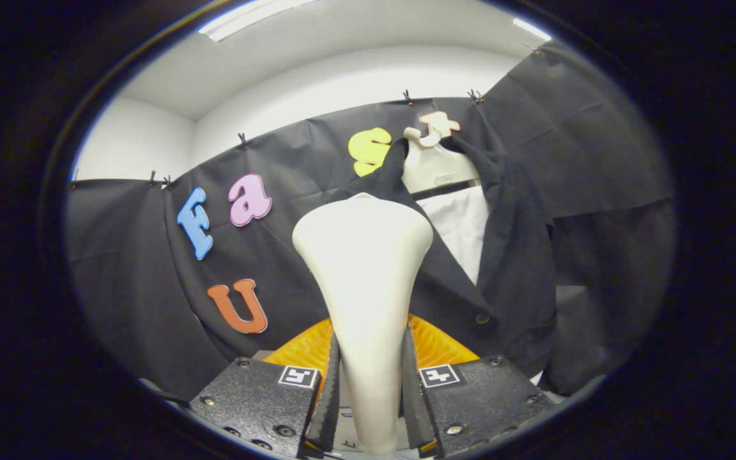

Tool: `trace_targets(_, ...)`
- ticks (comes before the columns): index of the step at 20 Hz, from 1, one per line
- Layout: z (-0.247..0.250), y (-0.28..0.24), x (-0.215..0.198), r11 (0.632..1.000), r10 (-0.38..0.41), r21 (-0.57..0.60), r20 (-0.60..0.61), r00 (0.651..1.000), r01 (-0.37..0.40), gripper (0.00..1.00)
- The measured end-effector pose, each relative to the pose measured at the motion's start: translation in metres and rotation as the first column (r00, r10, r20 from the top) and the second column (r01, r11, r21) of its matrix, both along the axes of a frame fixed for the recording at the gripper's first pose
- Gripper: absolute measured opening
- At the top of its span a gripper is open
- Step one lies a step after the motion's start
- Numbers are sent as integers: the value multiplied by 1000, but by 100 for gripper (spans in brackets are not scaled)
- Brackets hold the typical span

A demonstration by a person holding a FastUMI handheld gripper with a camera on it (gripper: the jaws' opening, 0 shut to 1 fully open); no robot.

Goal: Iron the clothes twice with a garment steamer, once on the left side and once on the right side.

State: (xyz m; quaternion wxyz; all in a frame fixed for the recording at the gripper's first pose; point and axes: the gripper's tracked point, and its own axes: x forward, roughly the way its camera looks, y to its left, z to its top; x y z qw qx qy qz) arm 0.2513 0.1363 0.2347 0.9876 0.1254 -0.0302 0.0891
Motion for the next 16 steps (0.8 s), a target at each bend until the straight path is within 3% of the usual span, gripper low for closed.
trace_targets(7, 38, -12, 65, 997, -49, -63, 12, 999, 50, 45)
trace_targets(12, 14, -15, 98, 991, -84, -105, -51, 995, 78, 45)
trace_targets(16, -14, -13, 102, 984, -97, -157, -71, 993, 85, 45)
